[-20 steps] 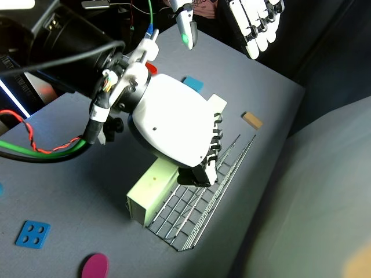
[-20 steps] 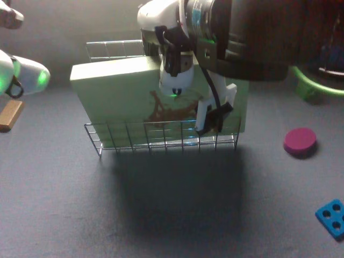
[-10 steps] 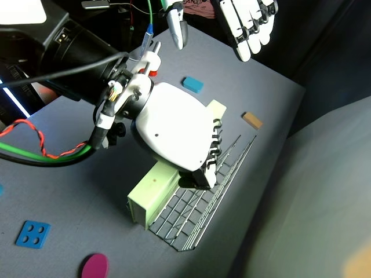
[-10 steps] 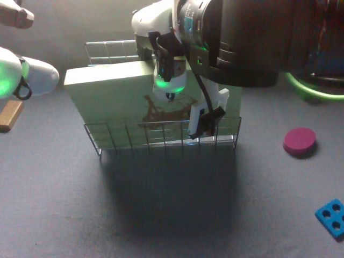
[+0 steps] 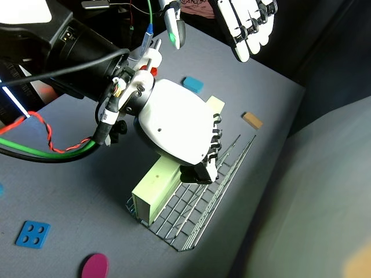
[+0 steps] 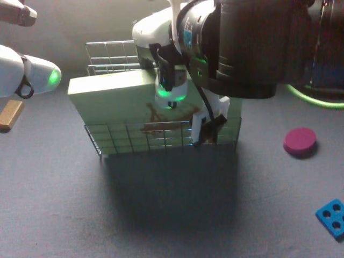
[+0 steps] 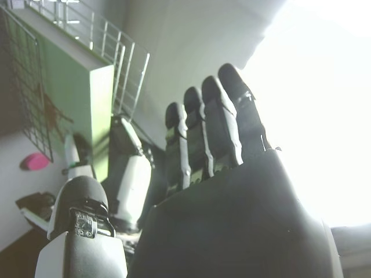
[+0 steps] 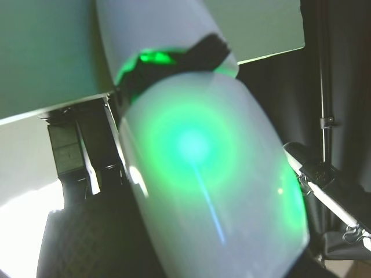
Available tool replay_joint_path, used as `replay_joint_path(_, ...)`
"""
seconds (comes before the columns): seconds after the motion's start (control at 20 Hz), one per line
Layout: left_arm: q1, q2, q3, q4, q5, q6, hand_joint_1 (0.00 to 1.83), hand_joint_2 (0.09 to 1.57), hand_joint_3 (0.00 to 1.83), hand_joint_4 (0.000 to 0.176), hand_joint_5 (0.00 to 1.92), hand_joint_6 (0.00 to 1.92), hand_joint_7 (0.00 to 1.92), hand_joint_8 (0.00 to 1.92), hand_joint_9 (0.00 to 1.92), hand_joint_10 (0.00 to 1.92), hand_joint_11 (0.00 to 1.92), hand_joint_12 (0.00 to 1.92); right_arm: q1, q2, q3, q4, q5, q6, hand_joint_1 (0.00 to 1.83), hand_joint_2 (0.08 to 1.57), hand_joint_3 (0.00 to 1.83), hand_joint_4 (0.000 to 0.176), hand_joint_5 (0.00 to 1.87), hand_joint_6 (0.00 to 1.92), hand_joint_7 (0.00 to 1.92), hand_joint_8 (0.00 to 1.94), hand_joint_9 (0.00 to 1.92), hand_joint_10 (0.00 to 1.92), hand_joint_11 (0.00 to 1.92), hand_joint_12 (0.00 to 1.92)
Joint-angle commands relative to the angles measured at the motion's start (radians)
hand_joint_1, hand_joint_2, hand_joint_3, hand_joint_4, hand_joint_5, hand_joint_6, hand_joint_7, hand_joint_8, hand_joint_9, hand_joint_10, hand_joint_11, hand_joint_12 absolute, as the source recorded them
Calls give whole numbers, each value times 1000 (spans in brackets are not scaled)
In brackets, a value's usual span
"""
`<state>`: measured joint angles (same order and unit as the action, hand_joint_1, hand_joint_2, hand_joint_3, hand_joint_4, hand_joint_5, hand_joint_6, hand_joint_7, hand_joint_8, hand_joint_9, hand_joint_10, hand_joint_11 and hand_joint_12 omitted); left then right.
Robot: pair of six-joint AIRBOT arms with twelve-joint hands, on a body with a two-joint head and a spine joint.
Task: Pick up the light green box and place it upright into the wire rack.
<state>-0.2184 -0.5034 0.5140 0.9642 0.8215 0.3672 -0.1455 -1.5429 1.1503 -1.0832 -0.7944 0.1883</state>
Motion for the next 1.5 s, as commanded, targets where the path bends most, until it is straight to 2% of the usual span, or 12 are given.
replay_joint_path(0.0, -12, -5, -3, 70, -60, 5, 137, 1189, 1, 0, 282, 1, 280, 2, 227, 1, 0, 735, 7, 3, -3, -67, 30, 1, 1195, 1191, 4, 0, 770, 1163, 901, 1265, 660, 1138, 579, 1606)
replay_joint_path(0.05, -12, -5, -3, 70, -59, 5, 136, 1191, 2, 0, 282, 0, 279, 1, 226, 1, 0, 734, 6, 4, -3, -68, 31, 1, 1177, 1214, 3, 0, 710, 1261, 873, 1292, 602, 1038, 528, 1565)
replay_joint_path(0.1, -12, -5, -2, 70, -59, 5, 136, 1191, 2, 0, 282, 0, 280, 1, 227, 1, 0, 734, 6, 5, -4, -68, 33, 1, 1045, 1160, 0, 0, 639, 645, 726, 729, 571, 900, 473, 1515)
replay_joint_path(0.15, -12, -5, -2, 70, -59, 5, 135, 1191, 2, 0, 281, 0, 280, 1, 227, 1, 0, 733, 6, 6, -4, -68, 34, 1, 1011, 1142, 0, 0, 672, 304, 748, 387, 587, 736, 446, 1456)
replay_joint_path(0.25, -15, -5, -3, 70, -59, 5, 135, 1191, 1, 0, 275, 0, 281, 1, 228, 1, 0, 747, 8, 7, -4, -68, 36, -1, 928, 1121, 0, 0, 631, 13, 779, 38, 627, 374, 348, 1326)
replay_joint_path(0.45, -20, -7, -5, 42, -64, 40, 135, 1192, 1, 0, 278, 1, 283, 1, 228, 1, 0, 747, 15, 12, -10, -68, 33, -4, 859, 1101, 0, 0, 606, 0, 727, 0, 636, 127, 254, 1218)
replay_joint_path(0.7, -22, -5, -13, 31, -61, 64, 131, 1193, 1, 0, 273, 0, 283, 1, 224, 0, 0, 744, 51, 59, -58, -68, 20, -7, 767, 1079, 0, 0, 482, 0, 552, 0, 500, 35, 95, 1145)
replay_joint_path(0.95, -22, -5, -16, 32, -69, 64, 134, 1194, 1, 0, 275, 3, 279, 0, 218, 1, 0, 731, 135, 199, -201, -70, 12, -8, 614, 986, 0, 0, 270, 0, 326, 0, 280, 0, 0, 853)
replay_joint_path(1.1, -22, -4, -16, 32, -71, 65, 140, 1195, 1, 0, 280, 3, 279, 0, 220, 1, 0, 753, 193, 310, -312, -68, 12, -27, 546, 987, 0, 0, 229, 0, 264, 0, 250, 0, 0, 866)
replay_joint_path(1.3, -29, 1, -18, 32, -71, 65, 122, 1206, 5, 0, 263, 0, 287, 3, 233, 6, 0, 746, 253, 453, -475, -66, -12, -41, 531, 1014, 6, 0, 276, 14, 306, 12, 266, 7, 0, 899)
replay_joint_path(1.4, -30, 4, -18, 32, -71, 63, 131, 1206, 3, 0, 258, 0, 309, 7, 268, 13, 0, 783, 257, 507, -540, -65, -17, -46, 526, 1040, 6, 0, 374, 25, 443, 23, 371, 28, 6, 1046)
replay_joint_path(1.45, -33, 5, -18, 32, -71, 62, 146, 1202, 0, 0, 271, 1, 344, 5, 324, 15, 0, 884, 254, 521, -559, -65, -28, -56, 543, 1065, 4, 0, 524, 47, 652, 76, 586, 131, 131, 1167)
